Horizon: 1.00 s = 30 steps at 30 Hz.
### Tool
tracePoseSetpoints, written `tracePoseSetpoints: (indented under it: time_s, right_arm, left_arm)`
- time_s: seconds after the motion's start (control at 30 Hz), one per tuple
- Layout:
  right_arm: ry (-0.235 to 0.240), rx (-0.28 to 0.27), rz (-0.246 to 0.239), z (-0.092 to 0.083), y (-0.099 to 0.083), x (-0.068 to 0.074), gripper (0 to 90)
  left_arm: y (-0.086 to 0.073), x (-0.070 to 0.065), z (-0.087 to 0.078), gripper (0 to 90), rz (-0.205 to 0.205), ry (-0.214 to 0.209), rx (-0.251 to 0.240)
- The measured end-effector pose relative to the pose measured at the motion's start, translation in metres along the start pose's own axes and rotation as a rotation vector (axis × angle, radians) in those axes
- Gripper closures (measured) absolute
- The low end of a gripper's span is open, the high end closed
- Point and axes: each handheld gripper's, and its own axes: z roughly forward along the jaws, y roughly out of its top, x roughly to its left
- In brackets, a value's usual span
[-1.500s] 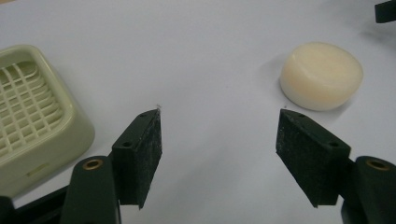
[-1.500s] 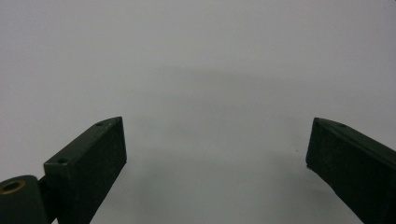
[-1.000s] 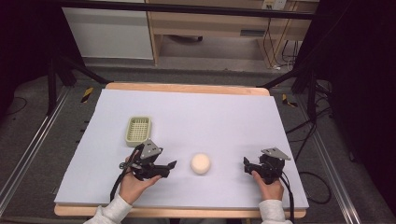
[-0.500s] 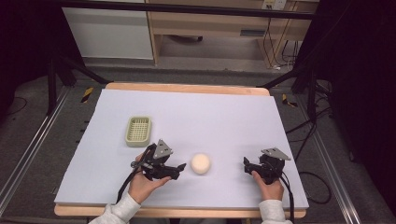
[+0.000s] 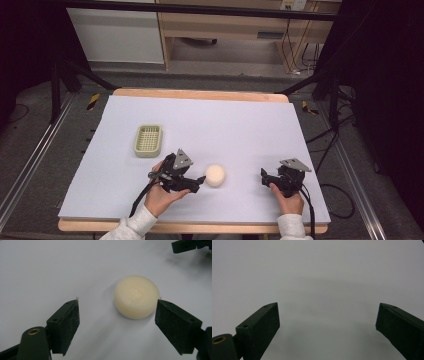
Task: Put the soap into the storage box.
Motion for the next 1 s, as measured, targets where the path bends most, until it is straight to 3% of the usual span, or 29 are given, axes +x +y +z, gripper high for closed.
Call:
tracePoseSetpoints:
  time_s: [1.0]
  right_arm:
    - [0.003, -0.019, 0.005, -0.002, -0.001, 0.000, 5.5]
  left_arm:
    - [0.017, -0.014, 0.031, 15.2, 0.006, -0.029, 0.065]
